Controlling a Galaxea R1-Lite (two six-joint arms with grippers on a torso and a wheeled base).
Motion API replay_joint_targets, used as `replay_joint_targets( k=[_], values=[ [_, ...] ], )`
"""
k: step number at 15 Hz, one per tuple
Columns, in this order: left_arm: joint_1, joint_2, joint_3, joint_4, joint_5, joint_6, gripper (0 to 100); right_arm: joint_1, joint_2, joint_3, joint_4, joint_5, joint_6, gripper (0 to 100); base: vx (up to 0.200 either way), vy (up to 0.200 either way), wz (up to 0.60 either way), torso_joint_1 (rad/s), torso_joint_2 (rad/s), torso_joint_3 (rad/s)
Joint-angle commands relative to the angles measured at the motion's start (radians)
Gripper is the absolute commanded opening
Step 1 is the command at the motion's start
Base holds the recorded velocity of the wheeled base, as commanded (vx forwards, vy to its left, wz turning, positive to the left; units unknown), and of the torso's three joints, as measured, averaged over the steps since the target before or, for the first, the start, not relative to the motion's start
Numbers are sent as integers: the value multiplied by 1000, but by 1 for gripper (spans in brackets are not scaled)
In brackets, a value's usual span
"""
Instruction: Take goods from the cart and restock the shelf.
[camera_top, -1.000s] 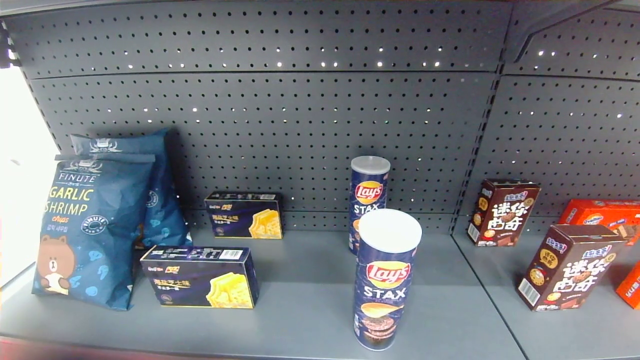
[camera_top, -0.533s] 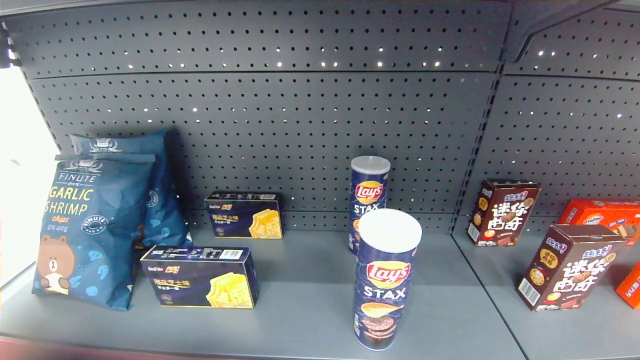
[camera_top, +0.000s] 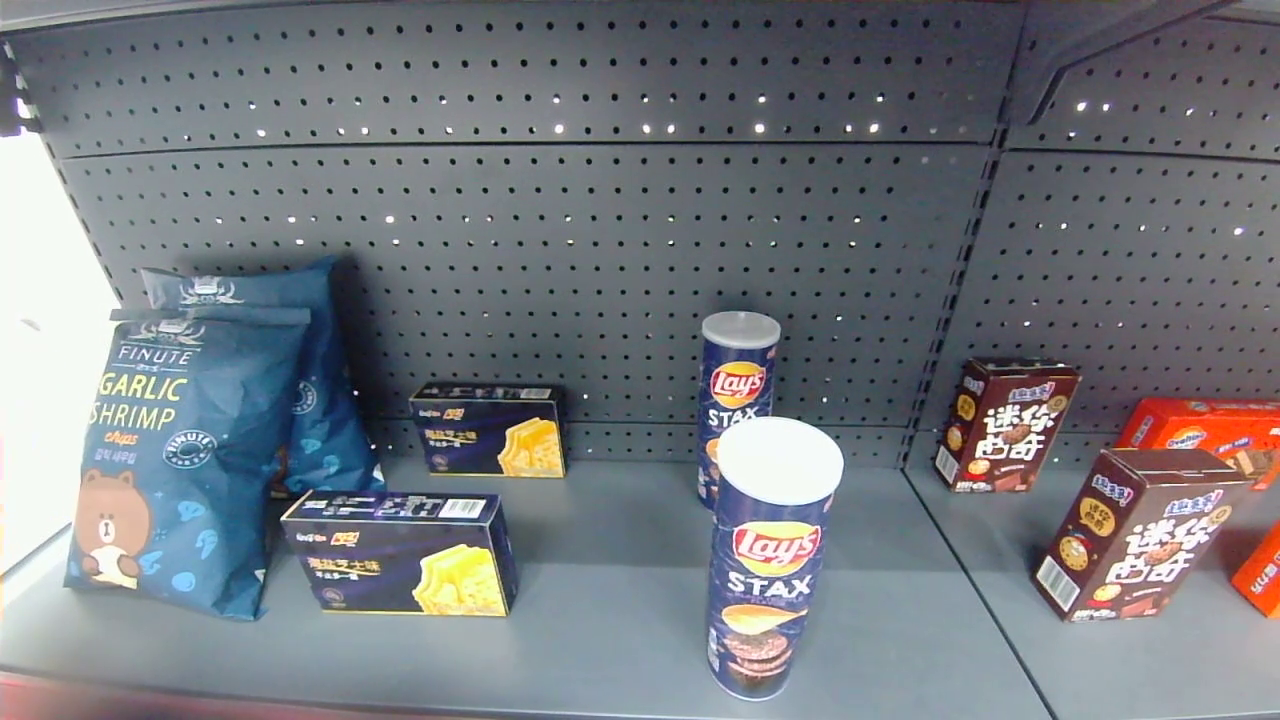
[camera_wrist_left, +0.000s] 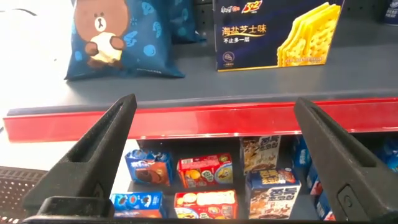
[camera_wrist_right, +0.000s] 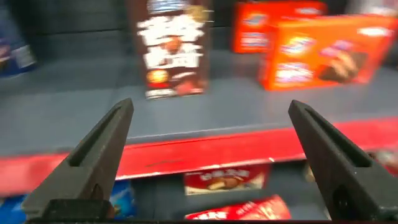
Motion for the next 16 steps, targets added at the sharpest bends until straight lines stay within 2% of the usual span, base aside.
replay_joint_targets(
  k=[1,2,4,7,8,11,16],
  values=[
    [0,4,0,1,-1,1,100,1,0,1,2,128,-14,100,0,0,0,0,0,0],
    [0,4,0,1,-12,1,100,0,0,1,54,260,-53,100,0,0,0,0,0,0],
    [0,3,2,1,-50,2,100,1,0,-1,62,229,-14,100,0,0,0,0,0,0],
    [0,3,2,-1,-43,5,100,1,0,1,55,194,-10,100,0,0,0,0,0,0],
    [0,3,2,-1,-43,-1,100,1,0,1,55,194,-8,100,-200,0,0,-2,2,7],
    [0,4,2,-1,-46,-10,100,1,0,1,55,194,-10,100,0,0,0,0,0,0],
    [0,3,2,-1,-44,-1,100,0,0,1,55,194,-10,100,0,0,0,0,0,0]
  ],
)
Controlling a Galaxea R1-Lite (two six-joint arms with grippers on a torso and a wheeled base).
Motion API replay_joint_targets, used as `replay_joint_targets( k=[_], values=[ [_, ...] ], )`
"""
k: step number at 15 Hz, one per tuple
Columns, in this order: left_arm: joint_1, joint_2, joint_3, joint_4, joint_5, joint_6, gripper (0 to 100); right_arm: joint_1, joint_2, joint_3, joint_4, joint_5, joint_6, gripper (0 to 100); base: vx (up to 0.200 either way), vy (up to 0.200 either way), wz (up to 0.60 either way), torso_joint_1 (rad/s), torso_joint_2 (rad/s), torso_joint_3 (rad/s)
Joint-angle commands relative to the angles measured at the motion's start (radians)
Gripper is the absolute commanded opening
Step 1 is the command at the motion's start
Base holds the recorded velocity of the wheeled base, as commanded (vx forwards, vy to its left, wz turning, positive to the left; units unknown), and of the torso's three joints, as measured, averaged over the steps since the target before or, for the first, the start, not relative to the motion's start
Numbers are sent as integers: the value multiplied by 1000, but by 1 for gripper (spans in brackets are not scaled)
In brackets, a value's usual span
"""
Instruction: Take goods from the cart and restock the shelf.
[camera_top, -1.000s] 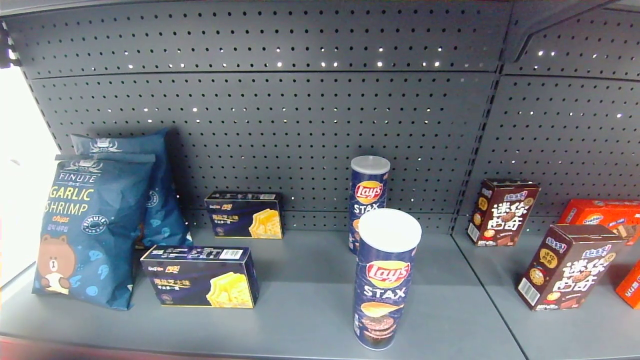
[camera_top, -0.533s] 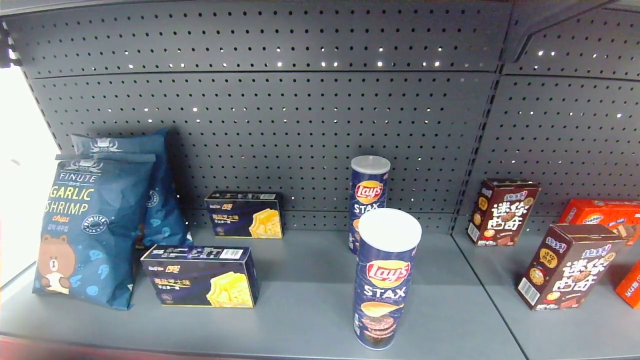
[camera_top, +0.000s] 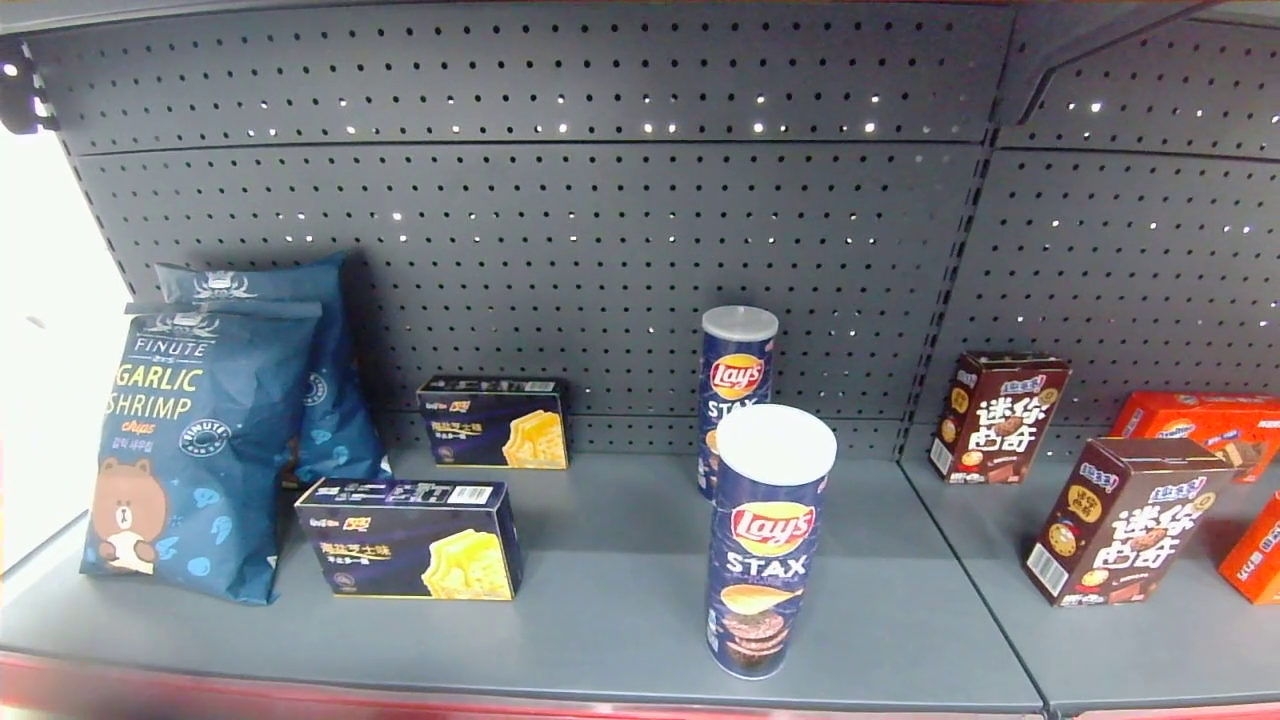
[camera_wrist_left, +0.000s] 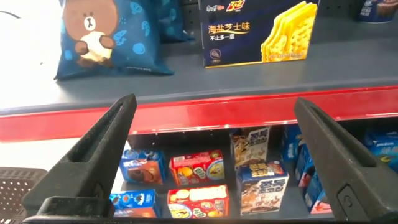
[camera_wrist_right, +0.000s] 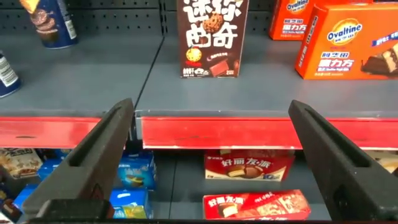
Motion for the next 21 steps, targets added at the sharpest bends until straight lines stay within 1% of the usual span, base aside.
replay_joint_targets(
  k=[1,2,6,7,11,17,18,19,21],
  values=[
    [1,3,0,1,0,4,100,-1,0,0,-2,2,-2,100,0,-200,0,7,2,-2],
    [1,3,0,1,0,-3,100,-1,0,0,-2,0,-3,100,0,0,0,0,0,0],
    [1,3,0,1,0,-5,100,1,0,0,0,0,-3,100,0,0,0,0,0,0],
    [1,3,0,1,0,-5,100,1,0,0,0,2,-3,100,0,0,-600,12,7,-2],
    [1,3,0,1,0,-13,100,-1,0,0,0,2,-3,100,0,0,0,0,0,0],
    [1,3,0,1,3,-7,100,-1,0,0,0,2,-2,100,0,0,0,0,0,0],
    [1,3,0,1,0,-5,100,1,0,0,0,0,-2,100,0,-200,0,2,2,2],
    [1,3,0,1,2,-13,100,1,0,0,0,0,-2,100,0,-200,0,-2,7,-2],
    [1,3,0,1,2,-13,100,-1,0,0,0,2,-3,100,0,0,0,0,0,0]
  ],
)
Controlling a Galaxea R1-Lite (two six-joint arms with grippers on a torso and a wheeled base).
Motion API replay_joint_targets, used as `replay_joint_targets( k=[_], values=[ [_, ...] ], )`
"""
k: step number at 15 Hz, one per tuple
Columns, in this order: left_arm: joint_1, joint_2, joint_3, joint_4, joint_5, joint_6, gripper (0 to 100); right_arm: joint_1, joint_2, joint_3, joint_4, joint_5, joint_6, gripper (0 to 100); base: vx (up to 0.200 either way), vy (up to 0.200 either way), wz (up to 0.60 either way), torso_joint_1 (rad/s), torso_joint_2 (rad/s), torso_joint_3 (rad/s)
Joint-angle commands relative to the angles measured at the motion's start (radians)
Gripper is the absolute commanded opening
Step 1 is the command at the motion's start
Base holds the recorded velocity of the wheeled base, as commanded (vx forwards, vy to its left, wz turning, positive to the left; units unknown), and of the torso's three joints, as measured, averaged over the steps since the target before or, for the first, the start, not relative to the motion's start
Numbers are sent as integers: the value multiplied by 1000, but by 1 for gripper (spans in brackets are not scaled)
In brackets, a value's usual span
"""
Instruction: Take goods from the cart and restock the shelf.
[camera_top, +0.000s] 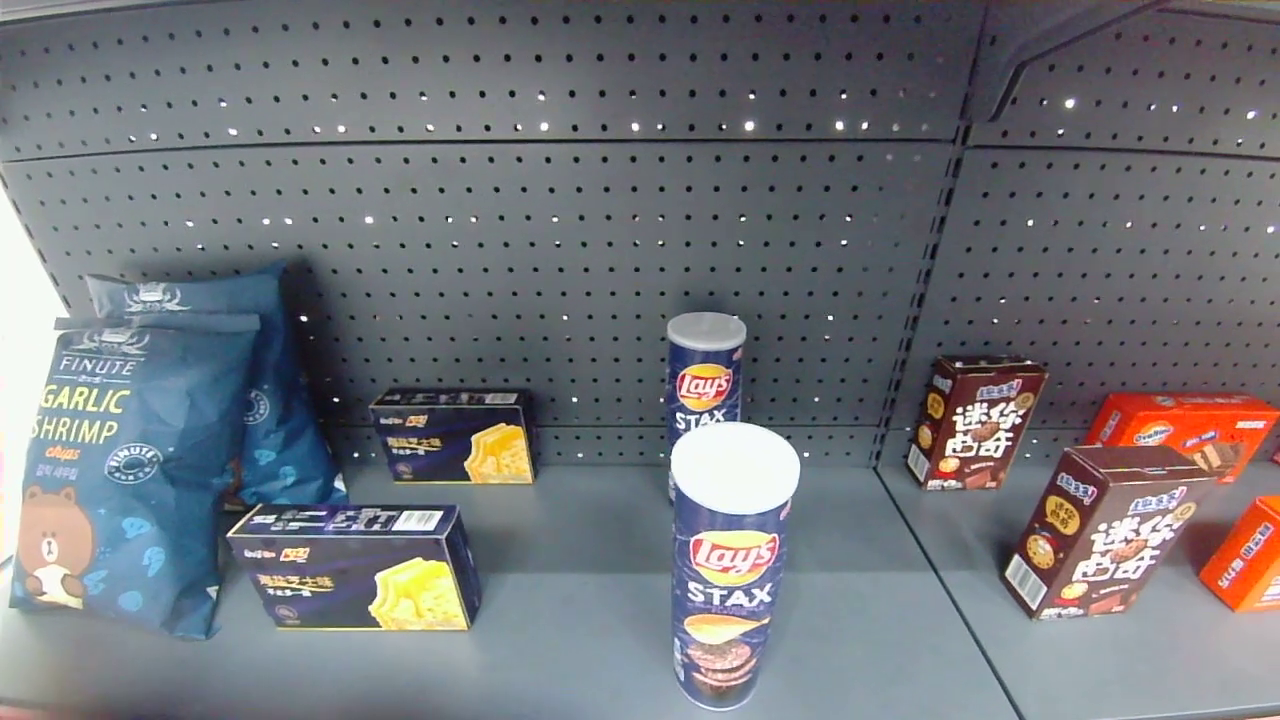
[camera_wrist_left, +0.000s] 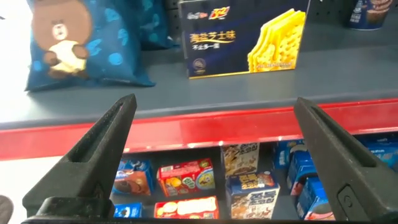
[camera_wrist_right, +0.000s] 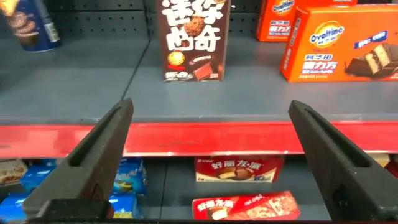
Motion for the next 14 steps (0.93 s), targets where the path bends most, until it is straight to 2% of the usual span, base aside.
replay_joint_targets(
  k=[1,6,7,14],
  values=[
    [1,2,0,0,0,-1,100,1,0,0,0,-1,1,100,0,0,0,0,0,0],
    [1,4,0,0,17,-2,100,-1,0,0,-1,1,0,100,0,0,0,0,0,0],
    [1,2,2,0,25,1,100,-1,0,0,0,1,0,100,0,-200,0,7,-2,2],
    [1,4,0,0,23,-4,100,-1,0,0,-1,1,0,100,0,0,0,0,0,0]
  ],
)
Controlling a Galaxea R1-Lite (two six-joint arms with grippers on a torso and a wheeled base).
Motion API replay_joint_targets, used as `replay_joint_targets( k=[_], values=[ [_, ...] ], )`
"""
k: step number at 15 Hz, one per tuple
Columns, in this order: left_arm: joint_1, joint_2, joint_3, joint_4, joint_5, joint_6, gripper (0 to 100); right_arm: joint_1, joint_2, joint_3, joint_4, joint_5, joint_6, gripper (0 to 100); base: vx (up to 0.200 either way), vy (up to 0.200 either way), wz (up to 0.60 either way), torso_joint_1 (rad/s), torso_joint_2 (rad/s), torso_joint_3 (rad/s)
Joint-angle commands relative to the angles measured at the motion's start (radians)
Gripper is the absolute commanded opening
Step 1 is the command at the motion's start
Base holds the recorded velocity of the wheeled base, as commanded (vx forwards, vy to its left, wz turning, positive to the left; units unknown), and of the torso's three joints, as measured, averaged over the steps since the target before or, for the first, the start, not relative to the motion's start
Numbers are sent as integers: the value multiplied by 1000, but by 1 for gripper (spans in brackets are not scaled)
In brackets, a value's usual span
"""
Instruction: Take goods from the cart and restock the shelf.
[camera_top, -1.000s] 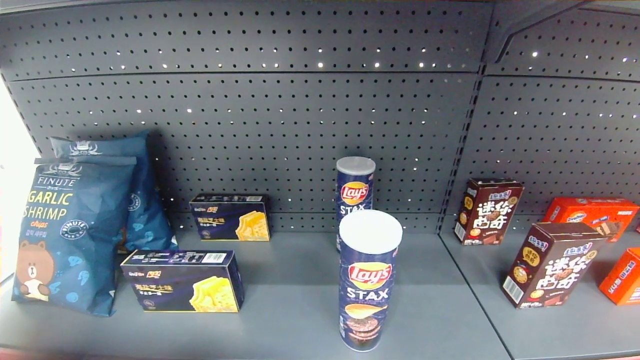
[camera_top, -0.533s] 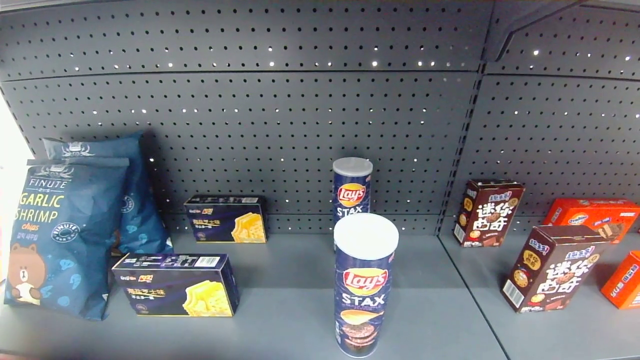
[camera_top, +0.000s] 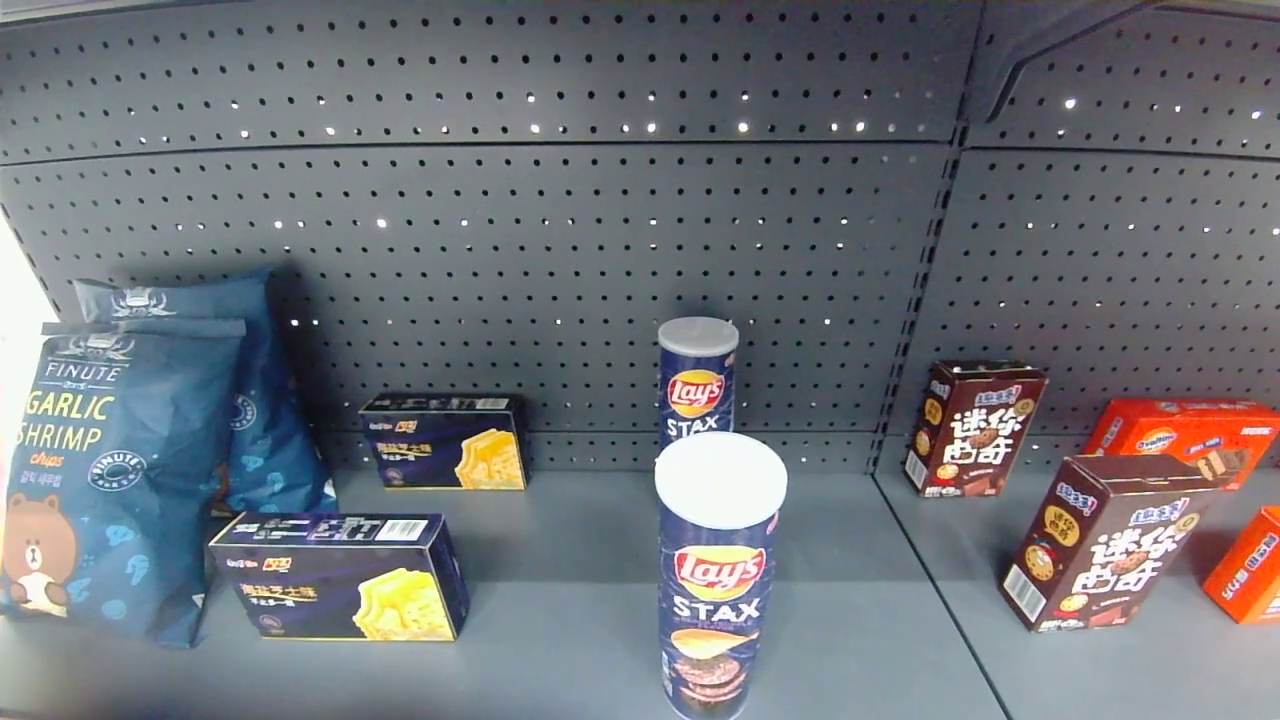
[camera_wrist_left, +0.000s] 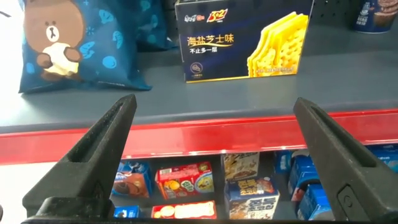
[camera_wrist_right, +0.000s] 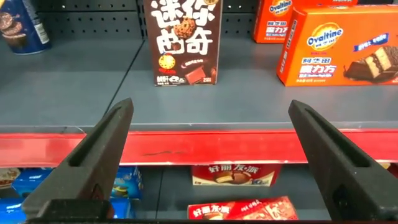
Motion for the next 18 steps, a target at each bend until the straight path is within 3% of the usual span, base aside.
replay_joint_targets(
  k=[1,18],
  values=[
    [0,2,0,0,0,0,100,-1,0,0,1,0,0,100,0,0,0,0,0,0],
    [0,2,6,-20,-3,3,100,1,0,0,1,0,2,100,-12,0,0,0,0,0]
  ],
)
